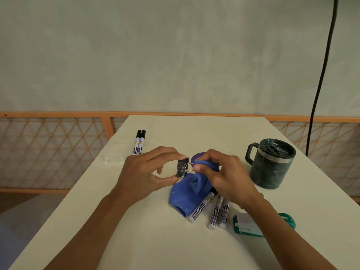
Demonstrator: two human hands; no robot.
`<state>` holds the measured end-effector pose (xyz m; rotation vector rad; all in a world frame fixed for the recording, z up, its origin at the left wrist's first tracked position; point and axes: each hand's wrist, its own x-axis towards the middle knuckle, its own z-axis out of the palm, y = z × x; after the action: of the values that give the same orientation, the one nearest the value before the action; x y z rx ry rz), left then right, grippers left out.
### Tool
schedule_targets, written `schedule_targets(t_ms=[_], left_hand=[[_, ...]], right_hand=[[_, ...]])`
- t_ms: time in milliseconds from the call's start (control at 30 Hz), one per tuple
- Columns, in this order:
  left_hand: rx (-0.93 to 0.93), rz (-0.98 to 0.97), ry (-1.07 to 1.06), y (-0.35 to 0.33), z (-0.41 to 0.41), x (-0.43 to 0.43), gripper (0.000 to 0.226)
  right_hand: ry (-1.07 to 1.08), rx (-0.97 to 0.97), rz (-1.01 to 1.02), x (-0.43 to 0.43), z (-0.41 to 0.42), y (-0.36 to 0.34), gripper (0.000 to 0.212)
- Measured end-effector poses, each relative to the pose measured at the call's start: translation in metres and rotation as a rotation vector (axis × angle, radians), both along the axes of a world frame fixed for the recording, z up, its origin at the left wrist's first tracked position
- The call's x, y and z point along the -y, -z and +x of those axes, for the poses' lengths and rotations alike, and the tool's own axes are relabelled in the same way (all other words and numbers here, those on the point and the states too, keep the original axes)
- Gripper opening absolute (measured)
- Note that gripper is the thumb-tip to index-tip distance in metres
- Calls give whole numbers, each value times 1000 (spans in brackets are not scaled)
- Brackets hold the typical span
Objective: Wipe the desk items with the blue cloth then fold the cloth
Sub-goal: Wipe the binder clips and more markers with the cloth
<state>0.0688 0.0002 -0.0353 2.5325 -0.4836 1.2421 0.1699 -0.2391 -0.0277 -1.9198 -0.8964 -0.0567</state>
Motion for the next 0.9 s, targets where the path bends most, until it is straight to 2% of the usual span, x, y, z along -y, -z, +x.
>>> schedule_targets(t_ms=[233, 367, 500, 600, 733, 800, 900], left_hand=[[-32, -94, -15, 0, 0, -3, 47], [-50, -129, -45, 1, 1, 0, 50], [-72, -144, -56, 2, 0, 4, 53], [-89, -166, -52, 3, 0, 7, 55], [-236, -254, -3, 4, -5, 10, 64], [-323, -386, 28, 2, -6, 13, 54], [-418, -538, 44, -3, -6, 16, 24]], right_hand=[[-17, -82, 95, 2, 0, -1, 8], [82, -147, 237, -4, -6, 0, 2], [172, -182, 356, -8, -11, 2, 17], [231, -163, 376, -8, -10, 5, 19], [239, -125, 357, -6, -6, 5, 9], [224, -98, 344, -5, -8, 3, 8], [161, -77, 328, -6, -13, 1, 8]])
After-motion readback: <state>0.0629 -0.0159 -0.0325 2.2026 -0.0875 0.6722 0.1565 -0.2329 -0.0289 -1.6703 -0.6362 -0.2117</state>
